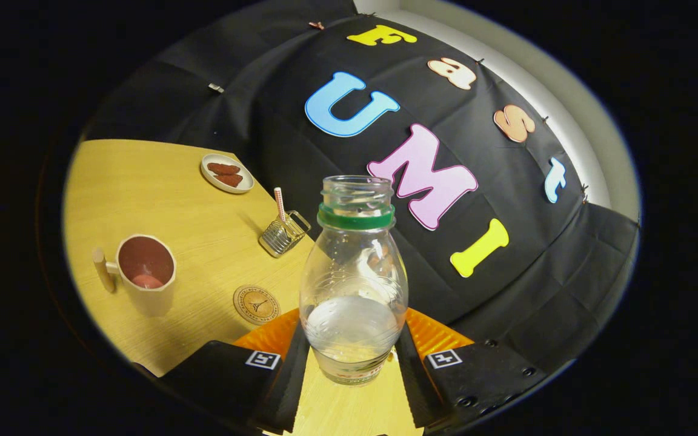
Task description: Take the bottle from table, then pour the juice into the cup, finally place the bottle on the coaster
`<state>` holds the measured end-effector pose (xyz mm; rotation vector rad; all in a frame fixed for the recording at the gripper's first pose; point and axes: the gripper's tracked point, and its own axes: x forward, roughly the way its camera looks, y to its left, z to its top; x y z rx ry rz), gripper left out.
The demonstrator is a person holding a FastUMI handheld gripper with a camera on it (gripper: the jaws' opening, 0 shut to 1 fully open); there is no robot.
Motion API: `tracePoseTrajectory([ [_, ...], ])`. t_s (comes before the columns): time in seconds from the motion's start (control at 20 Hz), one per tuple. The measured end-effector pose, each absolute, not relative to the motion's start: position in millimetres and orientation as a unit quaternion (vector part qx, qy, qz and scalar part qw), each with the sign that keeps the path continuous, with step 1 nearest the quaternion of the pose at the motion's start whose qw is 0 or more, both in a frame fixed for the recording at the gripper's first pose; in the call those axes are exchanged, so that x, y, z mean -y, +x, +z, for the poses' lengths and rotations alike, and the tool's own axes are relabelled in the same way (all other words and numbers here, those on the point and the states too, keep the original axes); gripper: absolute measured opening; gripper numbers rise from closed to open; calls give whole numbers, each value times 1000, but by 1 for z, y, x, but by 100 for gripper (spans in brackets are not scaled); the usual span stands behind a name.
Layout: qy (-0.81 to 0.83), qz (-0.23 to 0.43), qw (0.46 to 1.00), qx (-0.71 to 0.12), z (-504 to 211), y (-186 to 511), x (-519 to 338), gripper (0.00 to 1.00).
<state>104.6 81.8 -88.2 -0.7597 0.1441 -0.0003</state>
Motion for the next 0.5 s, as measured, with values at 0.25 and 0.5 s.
tracePoseTrajectory([
  [0.25, -425, -1, 902, -77, -98, 100, -88, 72],
  [0.5, -468, 5, 880, -82, -110, 107, -92, 72],
])
